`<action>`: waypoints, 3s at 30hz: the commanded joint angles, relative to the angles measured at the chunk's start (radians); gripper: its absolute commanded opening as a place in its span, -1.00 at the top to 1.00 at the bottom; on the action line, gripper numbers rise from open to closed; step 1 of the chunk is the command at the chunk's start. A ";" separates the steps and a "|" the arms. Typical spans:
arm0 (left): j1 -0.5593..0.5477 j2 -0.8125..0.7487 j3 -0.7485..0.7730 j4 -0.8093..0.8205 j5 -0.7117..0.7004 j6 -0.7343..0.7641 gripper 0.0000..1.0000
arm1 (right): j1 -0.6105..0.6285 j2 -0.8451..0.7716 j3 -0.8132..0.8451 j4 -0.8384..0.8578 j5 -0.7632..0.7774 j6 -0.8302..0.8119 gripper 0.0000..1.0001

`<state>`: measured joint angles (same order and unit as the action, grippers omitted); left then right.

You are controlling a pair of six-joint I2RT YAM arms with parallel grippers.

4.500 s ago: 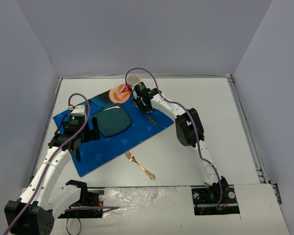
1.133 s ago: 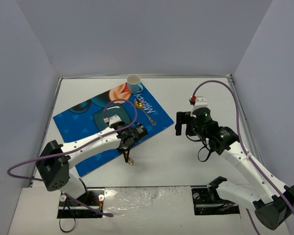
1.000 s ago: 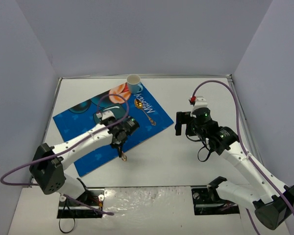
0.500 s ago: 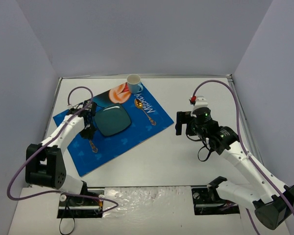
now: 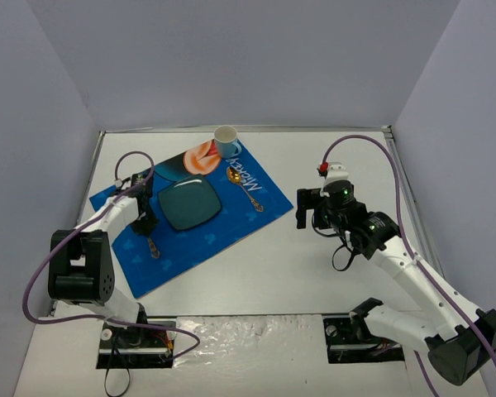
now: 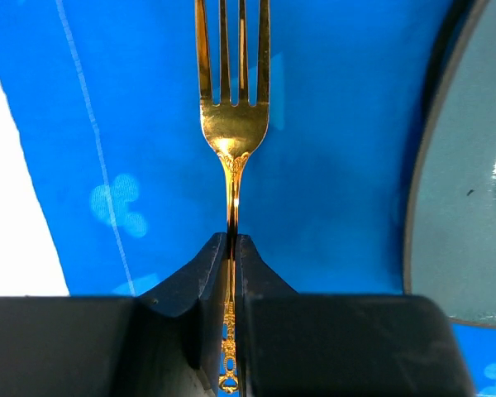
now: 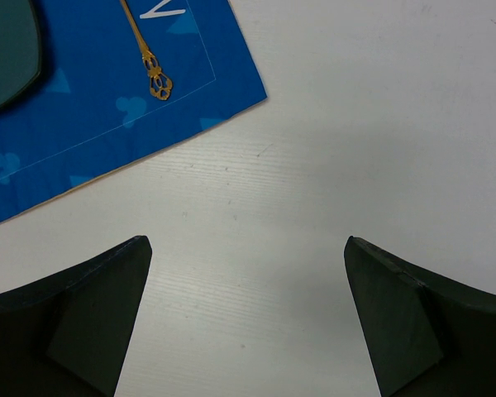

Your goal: Set the dinner table for one person

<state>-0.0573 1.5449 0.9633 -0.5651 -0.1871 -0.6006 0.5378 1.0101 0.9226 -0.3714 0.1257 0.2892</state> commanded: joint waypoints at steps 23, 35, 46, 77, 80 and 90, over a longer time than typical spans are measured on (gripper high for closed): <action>0.083 -0.026 -0.117 0.178 0.011 -0.052 1.00 | -0.013 0.007 0.023 0.031 0.022 -0.016 -1.00; 0.083 -0.198 -0.074 0.019 0.005 -0.109 0.13 | -0.014 -0.033 0.064 0.031 0.030 -0.026 -1.00; 0.082 -0.587 0.180 -0.258 -0.006 0.026 -0.92 | -0.016 -0.190 0.177 0.029 0.184 -0.129 -1.00; 0.079 -1.148 0.361 -0.676 -0.017 0.326 -0.94 | -0.010 -0.646 0.073 0.043 0.499 -0.271 -1.00; 0.077 -1.168 0.351 -0.678 -0.017 0.316 -0.94 | -0.007 -0.653 0.068 0.048 0.495 -0.266 -1.00; 0.078 -1.154 0.342 -0.692 -0.031 0.301 -0.94 | 0.000 -0.644 0.063 0.057 0.474 -0.247 -1.00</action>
<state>0.0200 0.3418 1.2962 -1.2795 -0.1942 -0.2951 0.5306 0.3496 0.9886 -0.3935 0.5952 0.0405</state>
